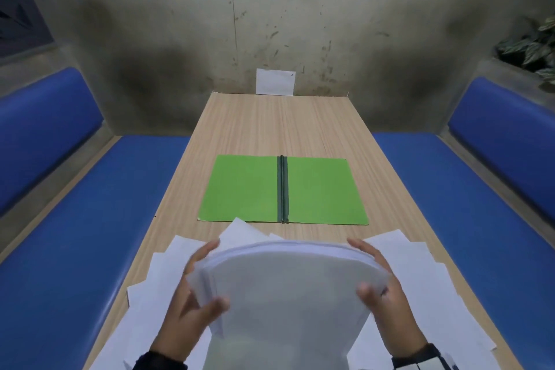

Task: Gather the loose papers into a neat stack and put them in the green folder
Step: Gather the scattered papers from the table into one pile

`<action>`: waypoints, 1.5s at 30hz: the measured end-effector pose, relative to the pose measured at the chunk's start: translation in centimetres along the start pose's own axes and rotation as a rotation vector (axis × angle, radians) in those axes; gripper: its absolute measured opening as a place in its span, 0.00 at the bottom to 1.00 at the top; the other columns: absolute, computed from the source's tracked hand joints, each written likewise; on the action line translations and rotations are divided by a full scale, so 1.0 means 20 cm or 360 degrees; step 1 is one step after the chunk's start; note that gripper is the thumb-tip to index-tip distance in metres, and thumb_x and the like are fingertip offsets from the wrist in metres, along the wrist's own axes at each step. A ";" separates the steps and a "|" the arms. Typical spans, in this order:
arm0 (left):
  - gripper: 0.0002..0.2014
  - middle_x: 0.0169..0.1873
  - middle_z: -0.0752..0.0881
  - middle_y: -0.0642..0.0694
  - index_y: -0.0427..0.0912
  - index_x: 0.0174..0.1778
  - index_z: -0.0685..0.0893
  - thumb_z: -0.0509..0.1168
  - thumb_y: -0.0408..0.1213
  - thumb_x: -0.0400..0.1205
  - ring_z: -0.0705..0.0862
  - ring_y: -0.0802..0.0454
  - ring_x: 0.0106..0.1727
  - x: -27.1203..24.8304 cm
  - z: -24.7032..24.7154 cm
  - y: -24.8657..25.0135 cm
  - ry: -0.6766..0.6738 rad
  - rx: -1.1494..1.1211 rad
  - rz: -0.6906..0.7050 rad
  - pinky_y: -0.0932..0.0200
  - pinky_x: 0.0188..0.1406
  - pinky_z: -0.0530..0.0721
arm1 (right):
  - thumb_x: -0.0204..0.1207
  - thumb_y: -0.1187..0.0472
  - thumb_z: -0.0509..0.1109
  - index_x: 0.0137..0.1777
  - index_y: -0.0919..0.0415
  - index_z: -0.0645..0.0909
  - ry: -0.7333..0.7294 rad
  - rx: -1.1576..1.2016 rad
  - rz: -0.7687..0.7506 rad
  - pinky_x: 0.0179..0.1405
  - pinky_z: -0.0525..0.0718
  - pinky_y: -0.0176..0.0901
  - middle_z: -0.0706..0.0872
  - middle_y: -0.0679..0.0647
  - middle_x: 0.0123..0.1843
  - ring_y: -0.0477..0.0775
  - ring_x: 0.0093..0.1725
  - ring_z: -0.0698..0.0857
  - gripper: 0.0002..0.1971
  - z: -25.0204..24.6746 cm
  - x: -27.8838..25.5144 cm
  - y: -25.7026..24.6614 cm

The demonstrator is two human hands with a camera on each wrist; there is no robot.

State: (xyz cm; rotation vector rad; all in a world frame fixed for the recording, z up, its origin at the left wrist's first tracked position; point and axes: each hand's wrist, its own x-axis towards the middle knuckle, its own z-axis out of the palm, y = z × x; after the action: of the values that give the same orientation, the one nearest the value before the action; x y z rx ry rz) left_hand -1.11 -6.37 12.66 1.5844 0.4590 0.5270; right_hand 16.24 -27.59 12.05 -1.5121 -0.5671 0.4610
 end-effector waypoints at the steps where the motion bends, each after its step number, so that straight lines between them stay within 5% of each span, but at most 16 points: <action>1: 0.32 0.43 0.87 0.56 0.59 0.54 0.75 0.82 0.43 0.57 0.84 0.69 0.50 0.00 0.02 -0.03 0.0006 0.0237 -0.0060 0.82 0.40 0.76 | 0.51 0.47 0.81 0.55 0.50 0.83 -0.0034 -0.0049 0.0056 0.52 0.86 0.38 0.89 0.43 0.54 0.48 0.56 0.87 0.29 0.00 -0.01 0.02; 3: 0.29 0.34 0.77 0.62 0.62 0.39 0.71 0.83 0.45 0.51 0.83 0.63 0.42 0.00 0.06 -0.07 0.0031 0.0617 -0.0283 0.77 0.33 0.72 | 0.58 0.62 0.82 0.46 0.49 0.86 -0.0076 -0.0194 0.0211 0.50 0.87 0.45 0.92 0.52 0.48 0.55 0.53 0.88 0.16 0.01 -0.02 0.07; 5: 0.29 0.23 0.79 0.64 0.72 0.27 0.75 0.84 0.50 0.37 0.83 0.65 0.36 0.01 0.09 -0.11 0.0053 0.0644 -0.0366 0.79 0.33 0.74 | 0.61 0.68 0.81 0.41 0.48 0.86 -0.0071 -0.0284 0.0339 0.47 0.87 0.44 0.93 0.51 0.41 0.57 0.52 0.89 0.15 0.02 -0.01 0.10; 7: 0.33 0.23 0.83 0.79 0.81 0.23 0.80 0.82 0.29 0.58 0.82 0.81 0.35 0.01 0.10 -0.12 0.0053 0.0501 -0.0282 0.85 0.38 0.75 | 0.60 0.70 0.81 0.39 0.47 0.85 -0.0059 -0.0306 0.0364 0.44 0.86 0.45 0.92 0.52 0.40 0.57 0.48 0.89 0.16 0.04 -0.01 0.09; 9: 0.29 0.25 0.80 0.85 0.71 0.35 0.83 0.77 0.23 0.65 0.80 0.85 0.33 -0.03 0.09 -0.07 0.0039 0.0329 -0.0262 0.81 0.41 0.80 | 0.57 0.68 0.82 0.35 0.50 0.87 -0.0049 -0.0252 0.0376 0.41 0.86 0.45 0.92 0.56 0.40 0.54 0.42 0.89 0.13 0.05 -0.01 0.06; 12: 0.23 0.21 0.87 0.68 0.53 0.41 0.79 0.81 0.28 0.59 0.86 0.72 0.38 -0.02 0.06 -0.08 0.0046 0.0270 -0.0352 0.82 0.32 0.77 | 0.55 0.68 0.83 0.33 0.56 0.89 -0.0109 -0.0101 0.0431 0.37 0.87 0.38 0.93 0.55 0.38 0.48 0.37 0.89 0.09 0.03 0.00 0.09; 15: 0.35 0.46 0.80 0.62 0.57 0.59 0.69 0.81 0.37 0.62 0.78 0.63 0.55 -0.06 0.07 -0.14 -0.0015 0.0405 -0.0428 0.77 0.44 0.67 | 0.60 0.67 0.81 0.31 0.55 0.86 -0.0193 -0.0347 0.0490 0.39 0.83 0.43 0.91 0.60 0.38 0.50 0.38 0.86 0.08 0.04 0.00 0.20; 20: 0.26 0.43 0.86 0.57 0.53 0.46 0.77 0.83 0.37 0.58 0.79 0.46 0.61 -0.06 0.11 -0.22 0.0255 0.0268 -0.0529 0.73 0.49 0.71 | 0.58 0.50 0.83 0.37 0.53 0.89 -0.0149 -0.0409 0.0570 0.40 0.84 0.38 0.93 0.53 0.38 0.43 0.36 0.87 0.11 0.02 -0.02 0.38; 21: 0.29 0.44 0.90 0.51 0.50 0.47 0.80 0.84 0.43 0.53 0.80 0.43 0.59 -0.05 0.11 -0.22 0.0296 0.0316 -0.0471 0.72 0.54 0.72 | 0.54 0.44 0.82 0.37 0.48 0.89 -0.0094 -0.0452 0.0581 0.39 0.83 0.32 0.93 0.54 0.39 0.39 0.35 0.87 0.13 -0.01 -0.02 0.42; 23: 0.25 0.55 0.86 0.39 0.38 0.59 0.81 0.78 0.40 0.68 0.78 0.39 0.64 -0.03 0.07 -0.23 0.0445 0.0309 -0.0506 0.63 0.59 0.70 | 0.58 0.51 0.82 0.32 0.38 0.86 0.0086 -0.0625 0.0604 0.40 0.80 0.23 0.91 0.56 0.43 0.37 0.37 0.85 0.07 -0.12 -0.01 0.49; 26: 0.11 0.49 0.82 0.40 0.31 0.52 0.82 0.70 0.32 0.76 0.81 0.40 0.60 0.00 -0.05 -0.23 0.0559 0.0188 -0.0693 0.58 0.54 0.72 | 0.68 0.61 0.76 0.48 0.49 0.83 0.0376 -0.0917 0.0881 0.60 0.77 0.42 0.84 0.62 0.58 0.50 0.48 0.81 0.11 -0.36 -0.02 0.57; 28: 0.18 0.55 0.85 0.32 0.28 0.58 0.81 0.70 0.35 0.76 0.82 0.34 0.59 0.00 -0.16 -0.31 0.0634 0.0176 -0.0775 0.47 0.63 0.76 | 0.68 0.54 0.75 0.64 0.60 0.77 0.0570 -0.1102 0.1251 0.67 0.73 0.49 0.79 0.63 0.67 0.59 0.60 0.80 0.24 -0.54 -0.04 0.59; 32: 0.24 0.64 0.80 0.27 0.24 0.66 0.75 0.69 0.33 0.77 0.79 0.32 0.61 -0.05 -0.26 -0.42 0.0717 0.0172 -0.0988 0.43 0.64 0.73 | 0.64 0.43 0.75 0.76 0.58 0.62 0.0795 -0.1373 0.1762 0.71 0.69 0.55 0.67 0.64 0.74 0.64 0.74 0.68 0.44 -0.69 -0.13 0.56; 36: 0.28 0.70 0.76 0.27 0.26 0.72 0.70 0.69 0.31 0.77 0.74 0.30 0.70 -0.09 -0.25 -0.50 0.0673 0.0301 -0.1148 0.41 0.72 0.69 | 0.59 0.48 0.79 0.74 0.62 0.65 0.0958 -0.1471 0.1760 0.70 0.69 0.56 0.71 0.66 0.71 0.65 0.71 0.69 0.45 -0.69 -0.14 0.56; 41: 0.25 0.65 0.80 0.29 0.28 0.69 0.75 0.68 0.37 0.78 0.77 0.33 0.65 -0.12 -0.22 -0.53 0.0527 0.0494 -0.1231 0.45 0.68 0.71 | 0.75 0.64 0.65 0.59 0.65 0.78 0.0959 -0.1376 0.1529 0.61 0.77 0.53 0.82 0.63 0.50 0.64 0.51 0.78 0.13 -0.74 -0.14 0.55; 45: 0.20 0.55 0.82 0.35 0.35 0.66 0.77 0.67 0.35 0.79 0.78 0.40 0.53 -0.10 -0.21 -0.47 0.0347 0.0527 -0.1052 0.46 0.63 0.75 | 0.75 0.69 0.59 0.47 0.67 0.82 0.1013 -0.1337 0.1150 0.45 0.73 0.45 0.81 0.64 0.40 0.65 0.41 0.76 0.10 -0.77 -0.14 0.49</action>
State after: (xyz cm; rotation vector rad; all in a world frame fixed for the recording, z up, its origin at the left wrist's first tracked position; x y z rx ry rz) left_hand -4.96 -3.33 3.40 1.5694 1.2310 0.1128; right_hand 24.02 -41.25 2.50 -2.5361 0.3826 0.2454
